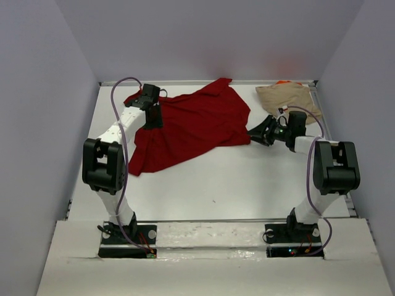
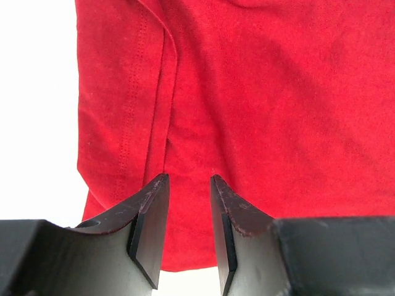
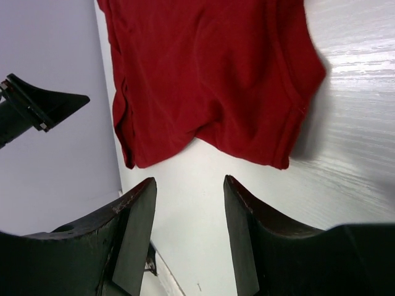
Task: Fold and stack the t-shirts
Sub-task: Flatten the tshirt out
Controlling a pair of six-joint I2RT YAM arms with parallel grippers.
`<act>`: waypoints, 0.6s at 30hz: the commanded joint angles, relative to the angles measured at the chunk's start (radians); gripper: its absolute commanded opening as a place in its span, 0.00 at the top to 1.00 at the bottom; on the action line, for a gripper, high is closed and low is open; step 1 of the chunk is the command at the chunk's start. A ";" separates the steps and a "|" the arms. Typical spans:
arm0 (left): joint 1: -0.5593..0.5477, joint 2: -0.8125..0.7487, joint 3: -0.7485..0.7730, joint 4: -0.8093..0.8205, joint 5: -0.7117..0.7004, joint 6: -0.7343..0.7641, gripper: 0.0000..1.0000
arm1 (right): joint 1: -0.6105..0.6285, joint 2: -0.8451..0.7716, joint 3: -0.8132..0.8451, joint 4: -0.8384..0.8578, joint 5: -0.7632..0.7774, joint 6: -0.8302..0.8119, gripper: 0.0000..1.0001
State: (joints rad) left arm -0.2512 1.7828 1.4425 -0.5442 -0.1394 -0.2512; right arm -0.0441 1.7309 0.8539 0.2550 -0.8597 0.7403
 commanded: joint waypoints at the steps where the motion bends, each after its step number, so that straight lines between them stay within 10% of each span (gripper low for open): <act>1: 0.009 0.012 0.024 0.000 0.029 0.015 0.57 | -0.002 -0.017 0.017 -0.033 0.059 -0.044 0.46; 18: 0.024 0.096 0.010 0.021 0.130 0.000 0.57 | -0.043 -0.002 -0.027 -0.063 0.103 -0.055 0.46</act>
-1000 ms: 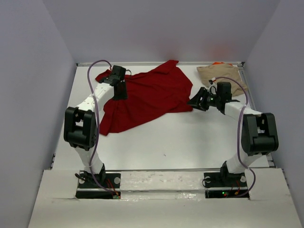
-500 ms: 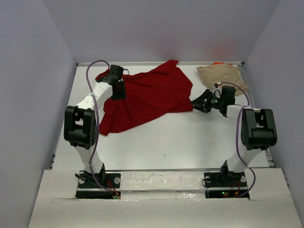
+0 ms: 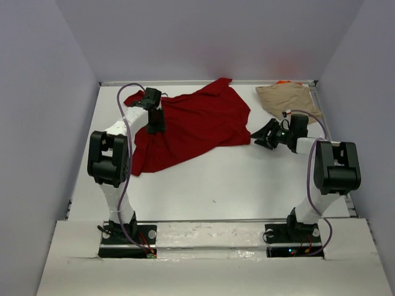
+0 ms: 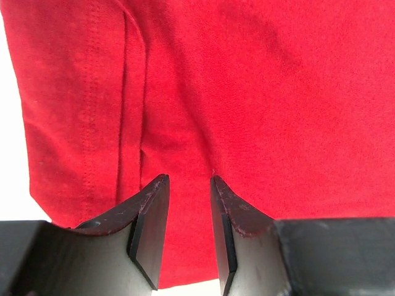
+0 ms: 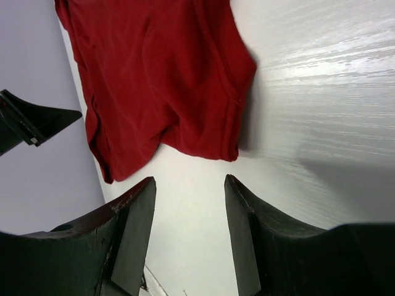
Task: Fold and stack the t-shirts
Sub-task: Flatten the tshirt out
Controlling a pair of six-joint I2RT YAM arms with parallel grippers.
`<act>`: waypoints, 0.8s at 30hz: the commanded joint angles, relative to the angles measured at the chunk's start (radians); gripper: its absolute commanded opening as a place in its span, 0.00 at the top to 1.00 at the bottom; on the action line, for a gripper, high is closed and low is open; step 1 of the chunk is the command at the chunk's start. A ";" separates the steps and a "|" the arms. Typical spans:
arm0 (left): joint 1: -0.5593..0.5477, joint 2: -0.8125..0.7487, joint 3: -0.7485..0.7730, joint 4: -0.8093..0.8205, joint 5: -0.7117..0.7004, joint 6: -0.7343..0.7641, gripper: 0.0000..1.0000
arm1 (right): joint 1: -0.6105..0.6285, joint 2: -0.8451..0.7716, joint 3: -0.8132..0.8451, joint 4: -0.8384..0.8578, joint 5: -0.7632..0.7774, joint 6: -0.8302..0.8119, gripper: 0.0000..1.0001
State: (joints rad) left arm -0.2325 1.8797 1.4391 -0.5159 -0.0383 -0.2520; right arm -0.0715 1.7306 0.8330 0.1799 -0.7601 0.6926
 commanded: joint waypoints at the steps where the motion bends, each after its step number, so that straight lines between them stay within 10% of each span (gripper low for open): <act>1: 0.005 0.001 0.014 -0.009 0.028 0.000 0.57 | -0.025 0.003 -0.008 0.012 0.004 -0.007 0.46; 24: 0.005 -0.005 0.046 -0.013 0.029 0.000 0.57 | -0.013 0.218 0.066 0.156 -0.094 0.027 0.50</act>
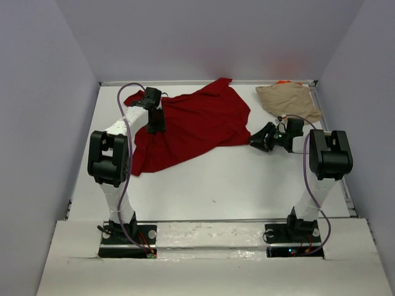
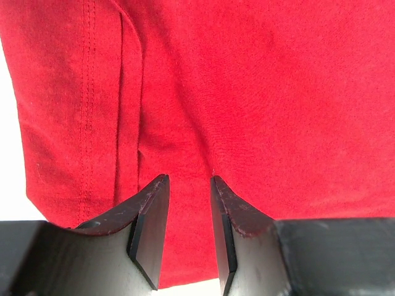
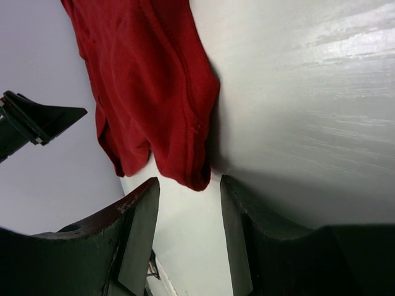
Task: Fold and stack the t-shirts
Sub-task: Flatten the tshirt out
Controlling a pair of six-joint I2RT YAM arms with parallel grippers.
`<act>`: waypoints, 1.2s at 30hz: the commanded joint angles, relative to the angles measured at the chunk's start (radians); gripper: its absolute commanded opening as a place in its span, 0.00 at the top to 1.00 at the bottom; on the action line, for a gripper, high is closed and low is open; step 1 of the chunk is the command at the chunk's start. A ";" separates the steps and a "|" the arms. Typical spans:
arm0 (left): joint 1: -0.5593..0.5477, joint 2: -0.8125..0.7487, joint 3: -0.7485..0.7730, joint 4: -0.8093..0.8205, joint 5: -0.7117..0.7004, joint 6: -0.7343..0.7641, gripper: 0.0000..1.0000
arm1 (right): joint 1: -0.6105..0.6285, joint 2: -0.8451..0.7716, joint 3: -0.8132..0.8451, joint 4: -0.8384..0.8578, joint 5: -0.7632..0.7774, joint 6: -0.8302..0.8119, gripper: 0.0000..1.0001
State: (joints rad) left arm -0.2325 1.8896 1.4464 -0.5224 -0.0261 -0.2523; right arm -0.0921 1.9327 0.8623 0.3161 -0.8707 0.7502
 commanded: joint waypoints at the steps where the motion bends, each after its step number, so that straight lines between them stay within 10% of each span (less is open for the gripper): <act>1: 0.005 -0.015 0.039 -0.005 0.018 0.002 0.57 | 0.008 0.026 0.058 0.000 0.016 -0.044 0.50; 11: 0.005 -0.026 0.035 -0.005 0.014 0.007 0.57 | 0.094 0.052 0.167 -0.106 0.061 -0.124 0.70; 15: 0.007 -0.027 0.034 -0.004 0.015 0.007 0.57 | 0.141 0.025 0.190 -0.155 0.096 -0.147 1.00; 29: -0.010 -0.032 0.029 -0.004 0.000 0.012 0.57 | 0.327 -0.231 0.363 -0.480 0.619 -0.360 1.00; 36: -0.028 -0.035 0.029 -0.018 -0.009 0.024 0.58 | 0.336 -0.101 0.641 -0.621 0.736 -0.443 1.00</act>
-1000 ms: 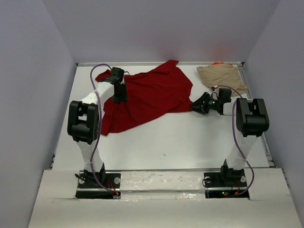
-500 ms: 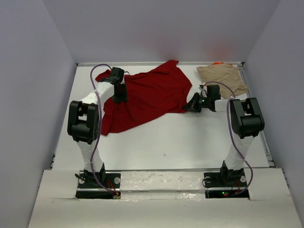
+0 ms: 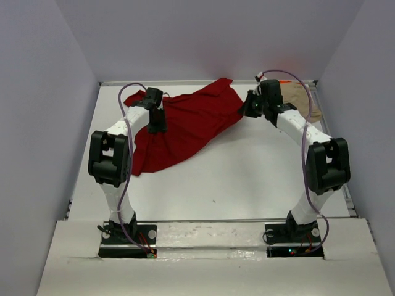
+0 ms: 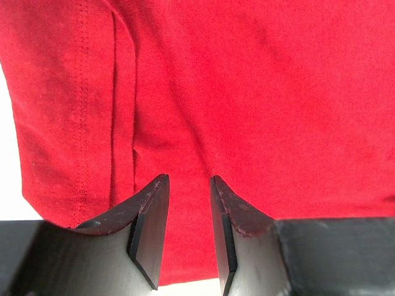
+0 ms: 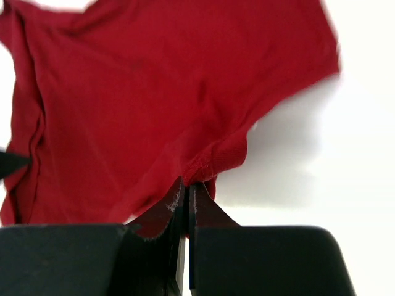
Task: Fold and stack the t-shirts
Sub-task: Flatten the tshirt out
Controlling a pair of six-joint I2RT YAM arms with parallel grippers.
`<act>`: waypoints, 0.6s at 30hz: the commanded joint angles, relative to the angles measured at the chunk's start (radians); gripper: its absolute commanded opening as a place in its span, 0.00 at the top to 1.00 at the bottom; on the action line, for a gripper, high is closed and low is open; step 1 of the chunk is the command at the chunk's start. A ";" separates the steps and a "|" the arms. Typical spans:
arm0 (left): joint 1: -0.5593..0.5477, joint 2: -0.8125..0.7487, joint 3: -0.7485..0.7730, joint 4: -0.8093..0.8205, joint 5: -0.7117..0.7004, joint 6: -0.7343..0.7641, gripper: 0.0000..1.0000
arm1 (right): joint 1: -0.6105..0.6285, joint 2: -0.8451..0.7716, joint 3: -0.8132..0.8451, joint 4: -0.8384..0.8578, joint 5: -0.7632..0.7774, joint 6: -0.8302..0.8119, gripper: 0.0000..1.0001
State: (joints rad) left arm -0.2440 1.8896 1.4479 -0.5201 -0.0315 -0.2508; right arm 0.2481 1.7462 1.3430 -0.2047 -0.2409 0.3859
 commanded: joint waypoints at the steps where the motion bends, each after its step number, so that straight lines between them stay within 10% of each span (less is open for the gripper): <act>1: -0.018 -0.040 0.025 -0.020 -0.007 0.024 0.58 | -0.004 0.135 0.189 -0.120 0.106 -0.081 1.00; 18: -0.032 -0.089 -0.024 -0.023 -0.047 0.027 0.58 | -0.073 0.596 0.876 -0.422 0.184 -0.134 1.00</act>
State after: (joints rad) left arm -0.2687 1.8656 1.4456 -0.5289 -0.0669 -0.2390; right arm 0.2108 2.3241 2.0422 -0.5552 -0.1303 0.2855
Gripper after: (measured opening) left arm 0.425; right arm 0.035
